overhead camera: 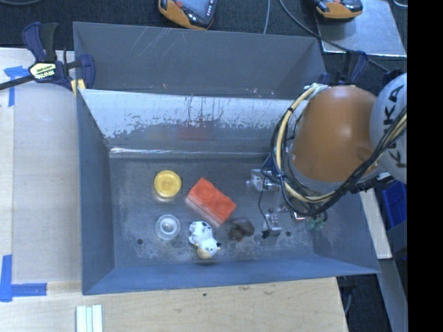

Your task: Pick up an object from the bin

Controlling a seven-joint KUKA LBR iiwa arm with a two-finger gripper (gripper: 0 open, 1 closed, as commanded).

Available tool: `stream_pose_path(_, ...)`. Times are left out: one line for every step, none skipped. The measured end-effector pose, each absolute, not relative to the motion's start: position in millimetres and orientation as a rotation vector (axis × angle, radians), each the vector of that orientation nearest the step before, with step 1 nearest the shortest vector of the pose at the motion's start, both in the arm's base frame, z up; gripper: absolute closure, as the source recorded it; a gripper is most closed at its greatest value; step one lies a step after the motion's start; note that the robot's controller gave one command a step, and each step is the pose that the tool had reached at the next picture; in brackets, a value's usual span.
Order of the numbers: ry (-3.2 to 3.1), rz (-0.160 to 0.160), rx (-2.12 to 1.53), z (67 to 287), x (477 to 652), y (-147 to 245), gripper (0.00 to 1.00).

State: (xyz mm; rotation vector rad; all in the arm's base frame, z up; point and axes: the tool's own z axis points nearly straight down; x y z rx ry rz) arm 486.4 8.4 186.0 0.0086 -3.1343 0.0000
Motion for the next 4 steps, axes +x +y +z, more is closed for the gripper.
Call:
stream_pose_path(-3.138, 0.001, -0.028, 189, 489.5, -12, 0.0)
stream_pose_path(-3.1, 0.0, 0.519, 201, 501.8, 17, 0.0)
stream_pose_path(-3.126, -0.001, 0.288, 95, 504.8, 3, 0.0)
stream_pose_path(-3.132, 0.0, 0.289, 99, 506.2, 3, 1.0)
